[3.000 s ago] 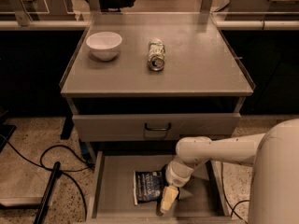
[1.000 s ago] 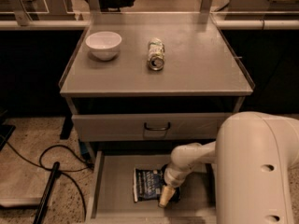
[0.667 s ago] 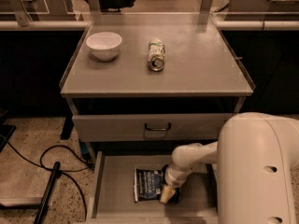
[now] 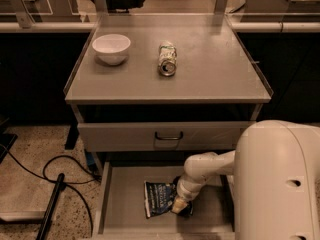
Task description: Pick blue chip bag from middle drawer and place on counter
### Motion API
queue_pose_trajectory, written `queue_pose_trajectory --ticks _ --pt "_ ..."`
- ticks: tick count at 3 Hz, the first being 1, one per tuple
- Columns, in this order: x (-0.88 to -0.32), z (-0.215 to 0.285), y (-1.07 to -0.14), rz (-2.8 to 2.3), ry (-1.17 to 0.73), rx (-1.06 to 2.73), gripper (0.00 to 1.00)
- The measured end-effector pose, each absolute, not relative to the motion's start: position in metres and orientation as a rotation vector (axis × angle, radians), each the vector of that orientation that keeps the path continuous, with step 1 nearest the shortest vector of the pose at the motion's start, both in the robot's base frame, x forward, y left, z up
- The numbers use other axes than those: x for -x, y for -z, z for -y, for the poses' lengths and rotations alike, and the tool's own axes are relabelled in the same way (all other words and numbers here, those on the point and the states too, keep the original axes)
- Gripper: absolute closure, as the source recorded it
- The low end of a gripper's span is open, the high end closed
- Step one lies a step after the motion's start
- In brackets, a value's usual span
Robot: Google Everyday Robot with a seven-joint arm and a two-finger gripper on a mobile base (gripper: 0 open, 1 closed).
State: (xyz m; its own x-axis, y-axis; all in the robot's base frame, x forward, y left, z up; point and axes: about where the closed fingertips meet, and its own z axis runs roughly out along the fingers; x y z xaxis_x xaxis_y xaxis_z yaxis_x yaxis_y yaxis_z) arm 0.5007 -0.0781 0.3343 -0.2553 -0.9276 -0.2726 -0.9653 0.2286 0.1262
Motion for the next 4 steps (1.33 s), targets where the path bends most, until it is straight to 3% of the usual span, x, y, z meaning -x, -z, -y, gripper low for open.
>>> queue_pose_trajectory --ticks 1,4 --pt "-0.501 0.078 -0.341 -2.349 -0.406 1.824 0.98" --pt "-0.510 0.084 -0.413 -2.375 -0.300 1.732 1.00"
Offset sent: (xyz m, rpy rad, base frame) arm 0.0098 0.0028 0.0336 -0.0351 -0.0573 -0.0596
